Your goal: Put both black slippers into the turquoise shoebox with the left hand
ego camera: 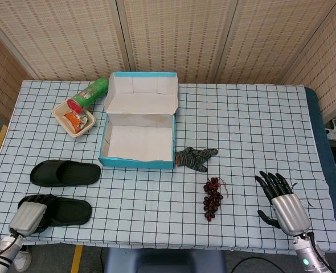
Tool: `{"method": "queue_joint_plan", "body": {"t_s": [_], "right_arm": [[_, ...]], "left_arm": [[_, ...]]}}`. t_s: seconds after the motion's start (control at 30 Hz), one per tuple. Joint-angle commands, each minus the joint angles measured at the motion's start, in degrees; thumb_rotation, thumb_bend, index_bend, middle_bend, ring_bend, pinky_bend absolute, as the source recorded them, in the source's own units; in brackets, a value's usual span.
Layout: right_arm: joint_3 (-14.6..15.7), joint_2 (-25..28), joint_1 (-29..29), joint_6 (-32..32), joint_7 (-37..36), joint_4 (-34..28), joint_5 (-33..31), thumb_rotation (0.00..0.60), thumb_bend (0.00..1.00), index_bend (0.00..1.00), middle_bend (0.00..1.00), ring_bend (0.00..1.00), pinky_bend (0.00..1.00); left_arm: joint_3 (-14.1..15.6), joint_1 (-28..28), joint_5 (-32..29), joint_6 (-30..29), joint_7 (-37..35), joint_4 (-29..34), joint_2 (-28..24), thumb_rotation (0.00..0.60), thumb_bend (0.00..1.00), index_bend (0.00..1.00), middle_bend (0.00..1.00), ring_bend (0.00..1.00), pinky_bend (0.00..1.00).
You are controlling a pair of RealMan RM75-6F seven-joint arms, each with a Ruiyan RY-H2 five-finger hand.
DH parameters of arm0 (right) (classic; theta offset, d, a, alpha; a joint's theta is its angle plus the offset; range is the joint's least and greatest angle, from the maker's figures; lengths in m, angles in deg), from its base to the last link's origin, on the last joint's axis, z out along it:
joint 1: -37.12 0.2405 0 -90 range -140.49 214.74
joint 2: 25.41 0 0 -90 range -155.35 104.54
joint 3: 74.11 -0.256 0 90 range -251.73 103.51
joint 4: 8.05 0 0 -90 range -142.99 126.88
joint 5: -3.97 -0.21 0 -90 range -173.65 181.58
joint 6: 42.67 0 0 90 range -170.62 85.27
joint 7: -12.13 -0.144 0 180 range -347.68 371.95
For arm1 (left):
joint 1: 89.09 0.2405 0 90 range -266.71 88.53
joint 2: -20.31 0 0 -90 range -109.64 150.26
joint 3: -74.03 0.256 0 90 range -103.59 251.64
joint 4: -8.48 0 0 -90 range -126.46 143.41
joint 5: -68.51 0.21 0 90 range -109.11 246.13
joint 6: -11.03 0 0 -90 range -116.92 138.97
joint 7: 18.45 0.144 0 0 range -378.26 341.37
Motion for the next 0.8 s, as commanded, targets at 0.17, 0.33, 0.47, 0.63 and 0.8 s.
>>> {"method": "queue_joint_plan", "body": {"t_s": [0.17,0.33,0.47,0.63,0.8], "right_arm": [[-0.1,0.0,0.0,-0.1,-0.2,0.1,0.0,0.600,0.16,0.00,0.00,0.00,0.00],[-0.1,0.1,-0.1,-0.2,-0.1,-0.1,0.0,0.600,0.16,0.00,0.00,0.00,0.00],[0.0,0.0,-0.2,-0.5,-0.4,0.1,0.0,0.600,0.16,0.00,0.00,0.00,0.00],[0.4,0.0,-0.1,0.1,-1.3,0.4,0.2,0.600,0.16,0.00,0.00,0.00,0.00],[0.2,0.1,0.0,0.2,-2.3,0.6,-0.1,0.600,0.16,0.00,0.00,0.00,0.00]], "left_arm": [[-0.6,0.3,1.3,-2.3,-2.8,-0.5,-0.5,0.600,0.51,0.70,0.79,0.64,0.63],[-2.1,1.1,1.4,-6.1,-3.6,0.9,-2.0,0.600,0.51,0.70,0.79,0.64,0.63],[-3.9,1.0,1.9,-9.1,-4.8,6.3,-5.2,0.600,0.51,0.70,0.79,0.64,0.63],[-5.0,-3.3,4.9,-5.8,-5.9,20.7,-13.8,0.600,0.52,0.70,0.79,0.64,0.64],[-9.2,-9.6,2.5,0.6,-3.0,30.5,-18.0,0.600,0.53,0.70,0.80,0.65,0.64]]}}
